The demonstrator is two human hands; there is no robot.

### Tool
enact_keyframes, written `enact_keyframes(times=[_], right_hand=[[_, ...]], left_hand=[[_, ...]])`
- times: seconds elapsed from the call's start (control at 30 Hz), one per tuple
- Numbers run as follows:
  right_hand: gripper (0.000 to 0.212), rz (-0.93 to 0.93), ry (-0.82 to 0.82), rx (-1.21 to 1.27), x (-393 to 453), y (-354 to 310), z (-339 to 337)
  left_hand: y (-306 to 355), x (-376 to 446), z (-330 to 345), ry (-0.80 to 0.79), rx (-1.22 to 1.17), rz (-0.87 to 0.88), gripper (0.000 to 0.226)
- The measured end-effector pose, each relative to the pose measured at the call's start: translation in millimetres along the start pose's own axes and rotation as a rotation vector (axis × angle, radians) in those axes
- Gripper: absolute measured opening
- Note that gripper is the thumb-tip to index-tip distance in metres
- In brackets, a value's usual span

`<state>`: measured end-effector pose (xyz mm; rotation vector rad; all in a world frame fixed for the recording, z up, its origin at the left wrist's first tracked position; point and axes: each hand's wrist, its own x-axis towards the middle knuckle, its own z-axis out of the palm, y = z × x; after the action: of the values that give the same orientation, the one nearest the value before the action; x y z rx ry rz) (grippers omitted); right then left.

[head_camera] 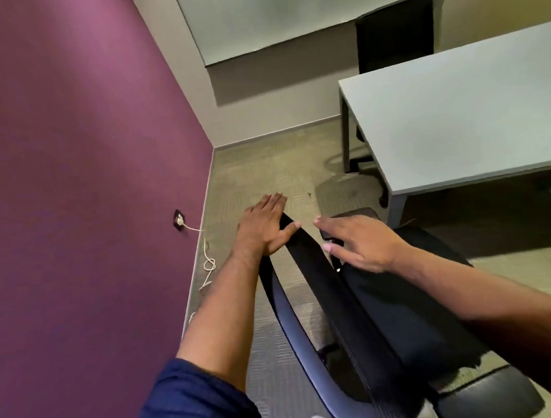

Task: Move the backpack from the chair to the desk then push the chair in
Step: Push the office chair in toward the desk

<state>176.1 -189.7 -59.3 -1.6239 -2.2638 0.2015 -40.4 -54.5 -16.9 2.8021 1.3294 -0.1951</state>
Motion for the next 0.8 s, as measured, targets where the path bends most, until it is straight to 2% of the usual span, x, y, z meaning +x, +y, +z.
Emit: enact_keyframes(times=[0.1, 0.17, 0.23, 0.3, 0.4, 0.47, 0.57, 0.67, 0.8], right_hand=[[0.078, 0.112, -0.362, 0.186, 2, -24, 12], [0.083, 0.200, -0.483, 0.357, 2, -32, 20], [0.089, 0.287, -0.478, 0.531, 3, -35, 22], [0.098, 0.337, -0.502, 0.594, 8, -36, 18], [0.119, 0.330, -0.560, 0.522, 24, -42, 15], [0.125, 0.327, -0.587, 0.477, 34, -44, 14], [0.120, 0.334, -0.634, 0.436, 40, -38, 16], [0.112, 0.354, -0.697, 0.529, 33, -26, 11], [0.120, 0.417, -0.757, 0.763, 26, -26, 13]], left_hand=[[1, 18, -2, -0.012, -0.012, 0.017, 0.075], [1, 27, 3, -0.002, 0.042, 0.018, 0.073], [0, 30, 9, 0.011, 0.064, 0.015, 0.073], [0, 32, 9, 0.022, 0.035, 0.021, 0.072], [-3, 30, 5, 0.019, 0.016, 0.020, 0.072], [-2, 27, 3, 0.007, 0.013, 0.011, 0.073], [0, 26, 5, 0.002, 0.020, 0.007, 0.076], [0, 30, 4, -0.052, 0.036, 0.018, 0.085], [2, 44, -10, -0.245, 0.055, 0.009, 0.089]])
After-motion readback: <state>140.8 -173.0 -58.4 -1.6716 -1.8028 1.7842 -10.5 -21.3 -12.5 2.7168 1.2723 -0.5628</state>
